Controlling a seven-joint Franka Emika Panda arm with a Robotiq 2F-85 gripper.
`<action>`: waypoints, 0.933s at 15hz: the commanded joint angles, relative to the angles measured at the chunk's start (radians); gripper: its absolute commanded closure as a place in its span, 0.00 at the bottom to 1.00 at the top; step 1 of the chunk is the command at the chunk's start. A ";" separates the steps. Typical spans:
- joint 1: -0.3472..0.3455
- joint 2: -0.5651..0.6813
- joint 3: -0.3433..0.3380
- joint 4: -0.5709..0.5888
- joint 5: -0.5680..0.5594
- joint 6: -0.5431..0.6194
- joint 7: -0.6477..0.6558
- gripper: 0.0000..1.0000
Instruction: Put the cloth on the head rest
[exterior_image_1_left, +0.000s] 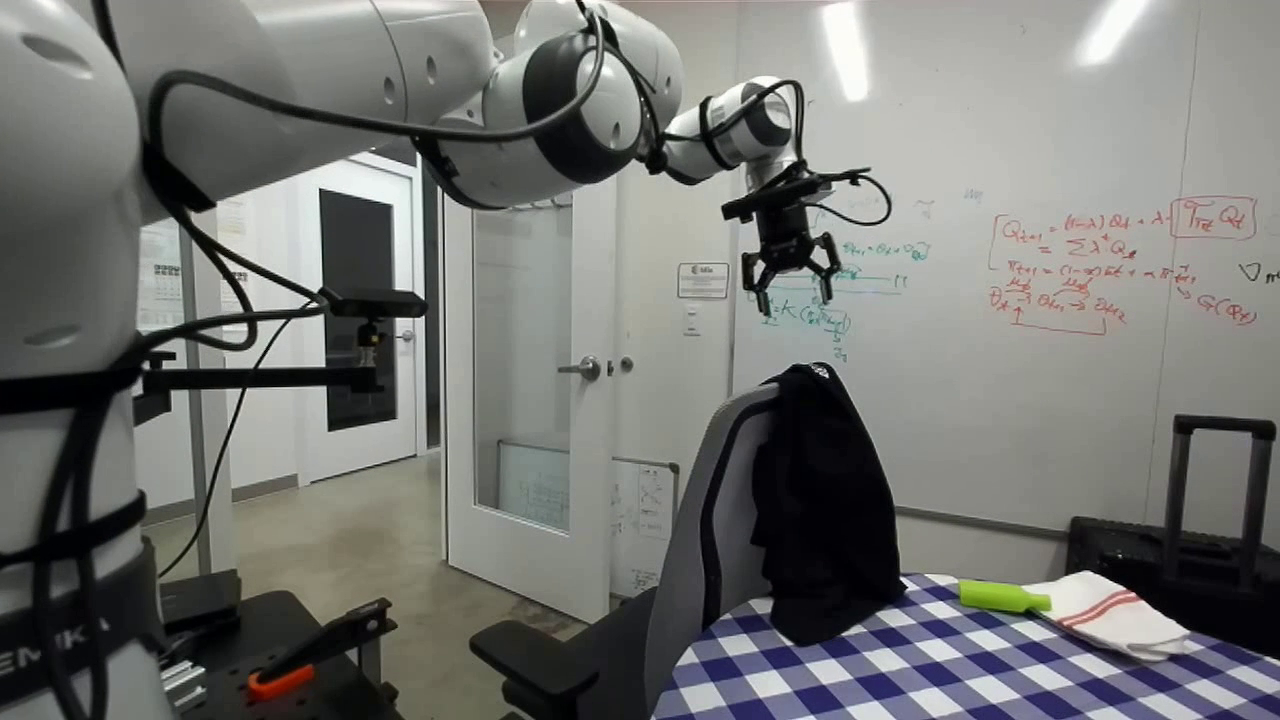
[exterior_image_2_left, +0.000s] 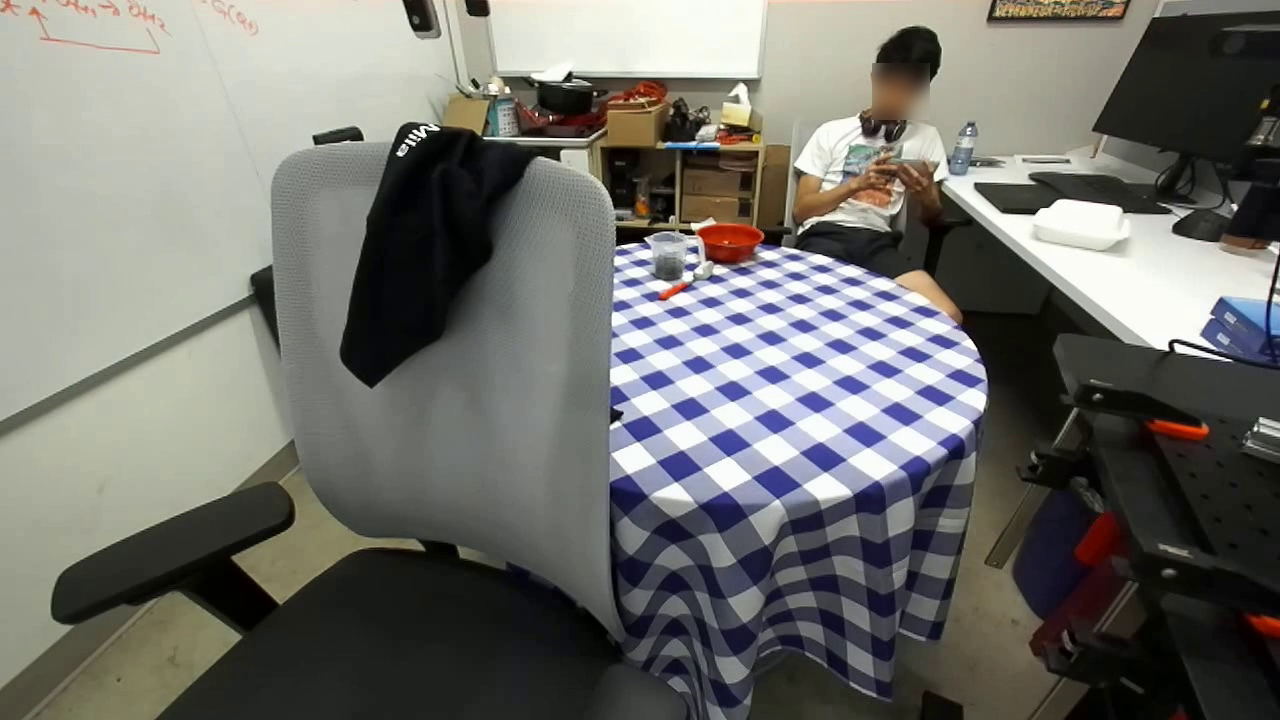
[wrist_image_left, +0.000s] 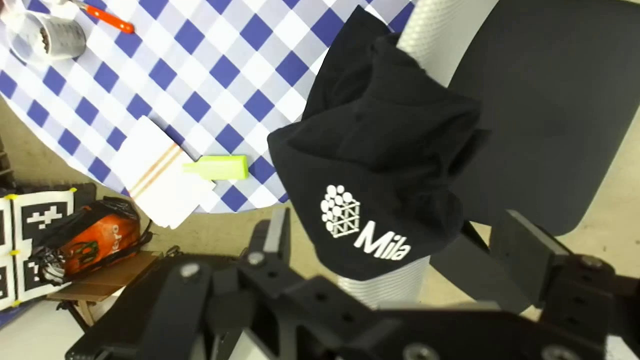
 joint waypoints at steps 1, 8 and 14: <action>-0.089 -0.007 0.036 -0.009 0.078 0.063 0.039 0.00; -0.214 -0.012 0.022 -0.014 0.118 0.147 0.108 0.00; -0.266 -0.008 0.009 -0.025 0.109 0.109 0.081 0.00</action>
